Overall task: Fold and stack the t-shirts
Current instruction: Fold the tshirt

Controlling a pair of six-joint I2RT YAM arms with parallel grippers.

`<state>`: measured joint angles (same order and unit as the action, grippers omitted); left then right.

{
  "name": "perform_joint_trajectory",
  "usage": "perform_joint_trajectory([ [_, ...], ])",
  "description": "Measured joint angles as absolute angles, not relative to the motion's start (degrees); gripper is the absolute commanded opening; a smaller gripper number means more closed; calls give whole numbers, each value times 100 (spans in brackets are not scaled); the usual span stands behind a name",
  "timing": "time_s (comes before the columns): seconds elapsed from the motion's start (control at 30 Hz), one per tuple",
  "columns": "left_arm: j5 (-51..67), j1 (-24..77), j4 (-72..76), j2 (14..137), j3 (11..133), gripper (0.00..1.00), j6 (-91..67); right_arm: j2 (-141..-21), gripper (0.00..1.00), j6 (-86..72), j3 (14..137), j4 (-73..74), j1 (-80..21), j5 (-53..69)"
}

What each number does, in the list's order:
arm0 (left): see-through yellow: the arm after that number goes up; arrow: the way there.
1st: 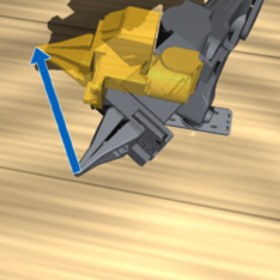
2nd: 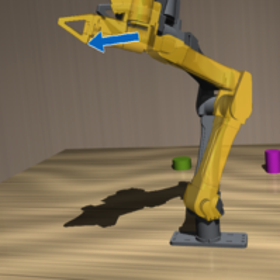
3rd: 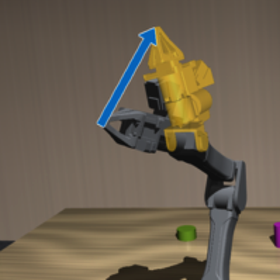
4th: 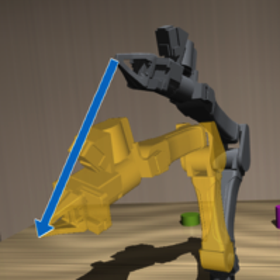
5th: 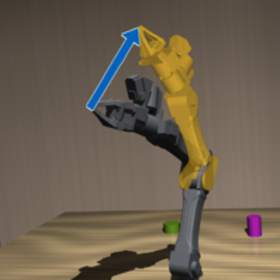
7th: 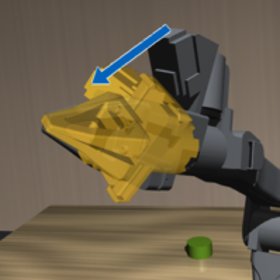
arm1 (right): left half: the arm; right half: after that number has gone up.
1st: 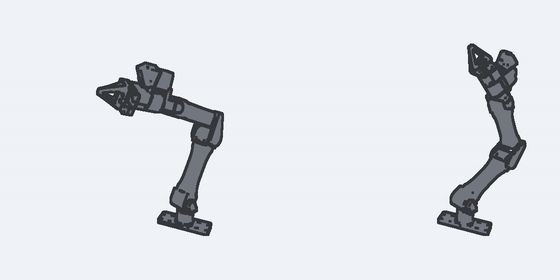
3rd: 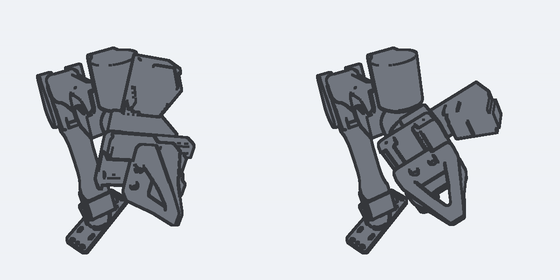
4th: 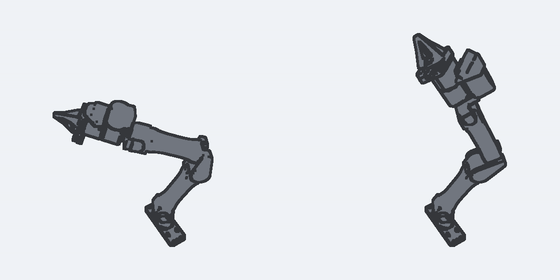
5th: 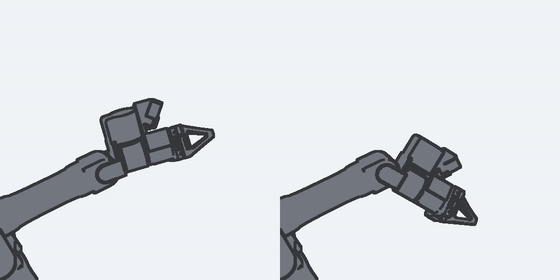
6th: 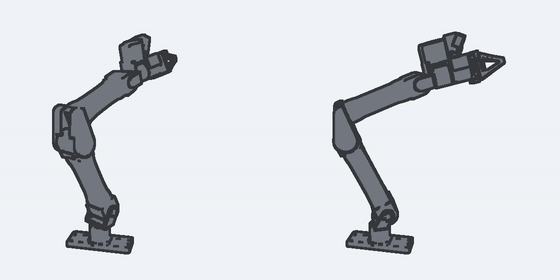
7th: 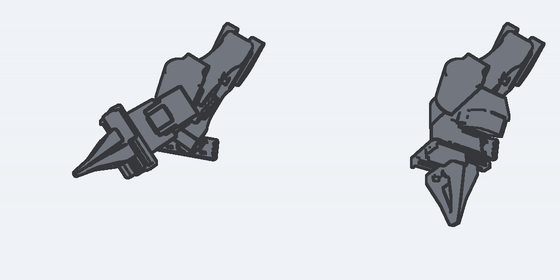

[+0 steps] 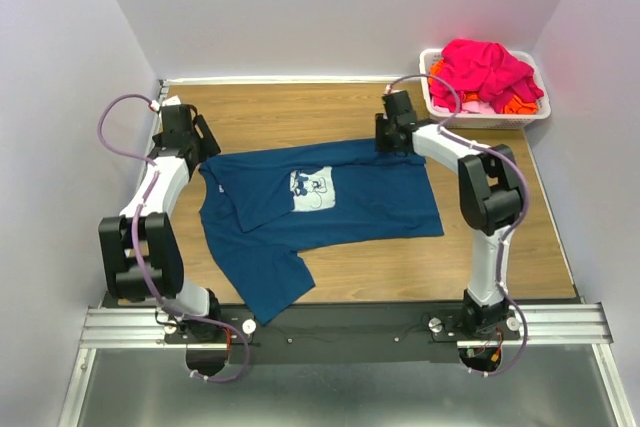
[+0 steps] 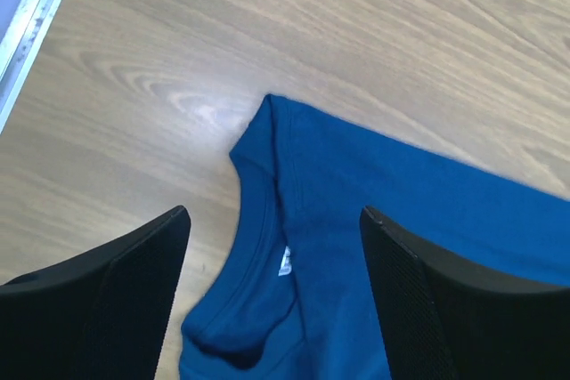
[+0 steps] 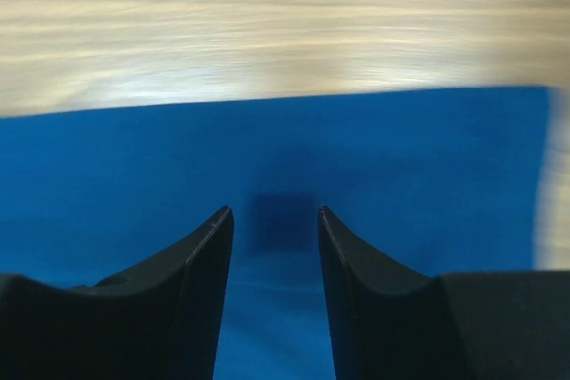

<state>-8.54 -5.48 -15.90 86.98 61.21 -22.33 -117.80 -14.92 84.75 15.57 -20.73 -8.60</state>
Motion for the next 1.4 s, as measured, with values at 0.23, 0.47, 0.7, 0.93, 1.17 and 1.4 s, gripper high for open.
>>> perform_joint_trajectory([
  [0.23, -945, -373, -1302, 7725, 5378, 94, -2137, -12208, 59, -1441, 9122, 1584, -3033, -1046],
  [0.47, -1052, -222, -987, 7658, 5133, 94, -1970, -12766, 67, -1339, 10136, 1520, -3785, -1146],
  [0.7, -1055, -145, -956, 7804, 5164, 94, -1918, -13351, 67, -1413, 10497, 1490, -4032, -1122],
  [0.93, -1052, -97, -930, 7804, 5164, 94, -1905, -13673, 69, -1446, 10779, 1422, -4047, -1243],
  [1.17, -1052, -86, -926, 7806, 5164, 94, -1905, -14173, 71, -1208, 11441, 1262, -4027, -1564],
  [1.4, -1052, -71, -930, 7924, 5164, 96, -1905, -14619, 74, -1081, 12149, 1256, -3795, -1588],
])
